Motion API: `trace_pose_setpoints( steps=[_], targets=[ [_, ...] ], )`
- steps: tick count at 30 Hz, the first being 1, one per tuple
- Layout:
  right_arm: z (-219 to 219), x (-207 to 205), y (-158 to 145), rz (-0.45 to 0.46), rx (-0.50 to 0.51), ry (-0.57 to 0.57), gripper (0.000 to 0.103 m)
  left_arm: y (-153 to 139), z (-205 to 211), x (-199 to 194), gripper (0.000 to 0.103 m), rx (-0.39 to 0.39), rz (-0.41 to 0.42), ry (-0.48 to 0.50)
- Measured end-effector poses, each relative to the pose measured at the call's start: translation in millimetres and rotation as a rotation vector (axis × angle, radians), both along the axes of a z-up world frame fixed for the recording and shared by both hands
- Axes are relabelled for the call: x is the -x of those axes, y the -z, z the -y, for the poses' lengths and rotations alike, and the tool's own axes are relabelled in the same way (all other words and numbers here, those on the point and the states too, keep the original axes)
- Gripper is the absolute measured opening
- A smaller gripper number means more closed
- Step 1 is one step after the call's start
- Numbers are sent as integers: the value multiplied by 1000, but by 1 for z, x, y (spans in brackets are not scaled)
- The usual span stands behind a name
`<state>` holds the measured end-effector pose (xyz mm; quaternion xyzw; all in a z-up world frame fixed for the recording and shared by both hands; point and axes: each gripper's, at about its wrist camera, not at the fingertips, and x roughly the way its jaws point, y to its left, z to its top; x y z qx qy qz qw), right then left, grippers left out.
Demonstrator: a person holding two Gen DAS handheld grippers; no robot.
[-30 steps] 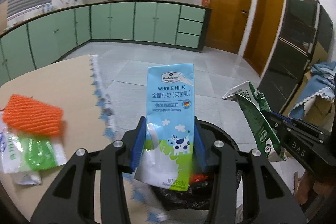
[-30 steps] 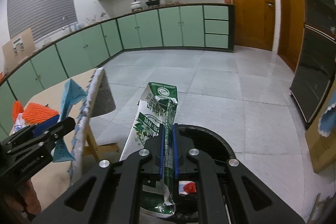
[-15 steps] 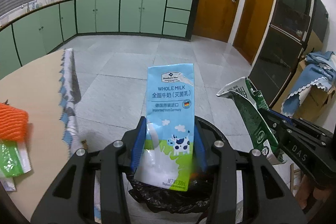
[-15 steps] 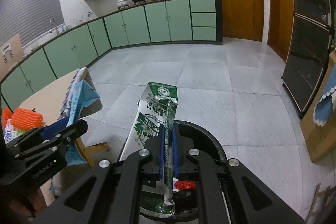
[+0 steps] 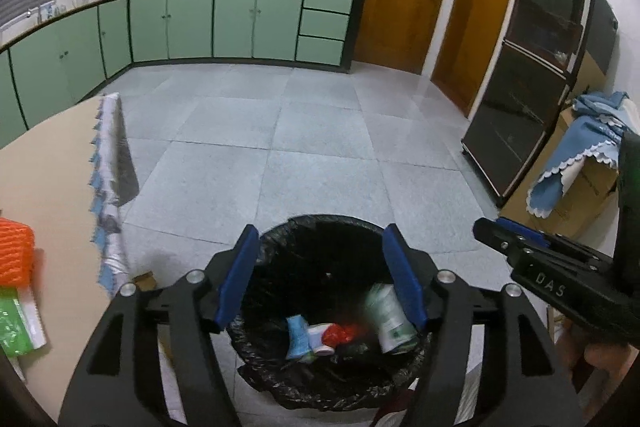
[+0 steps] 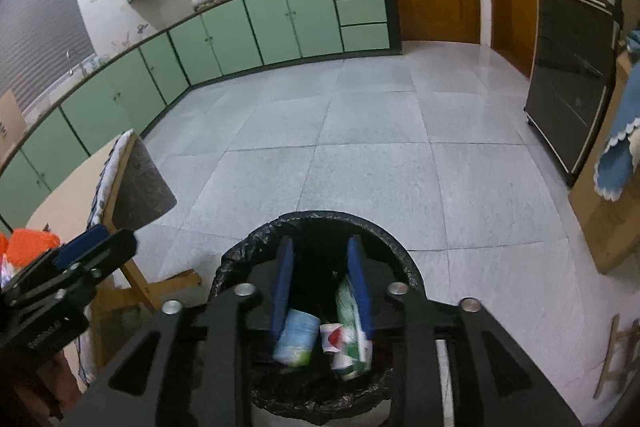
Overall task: Collect trash
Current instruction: 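Carry both cartons over the bin and open both grippers to drop them, then move both tools back over the trash pile on the table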
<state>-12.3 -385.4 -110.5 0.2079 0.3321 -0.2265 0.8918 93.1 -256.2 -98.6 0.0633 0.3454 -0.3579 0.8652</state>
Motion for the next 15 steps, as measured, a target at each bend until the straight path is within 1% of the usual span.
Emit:
trace_pose_setpoints(
  steps=[2, 3, 5, 7, 8, 10, 15],
  targets=[
    [-1, 4, -7, 15, 11, 12, 55, -7, -6, 1, 70, 3, 15, -17],
    [-3, 6, -11, 23, 16, 18, 59, -13, -12, 2, 72, 6, 28, -30],
    [-6, 7, -19, 36, 29, 25, 75, -24, -22, 3, 76, 8, 51, -53],
    [-14, 7, -30, 56, 50, 29, 85, -34, -33, 4, 79, 12, 70, -77],
    [-18, 7, -36, 67, 61, 25, 89, -39, -38, 5, 80, 12, 79, -89],
    [-27, 5, -45, 85, 76, 10, 93, -49, -54, 7, 83, 20, 104, -120],
    [-55, -9, -63, 126, 100, -57, 94, -68, -91, 5, 85, 31, 131, -203]
  ],
)
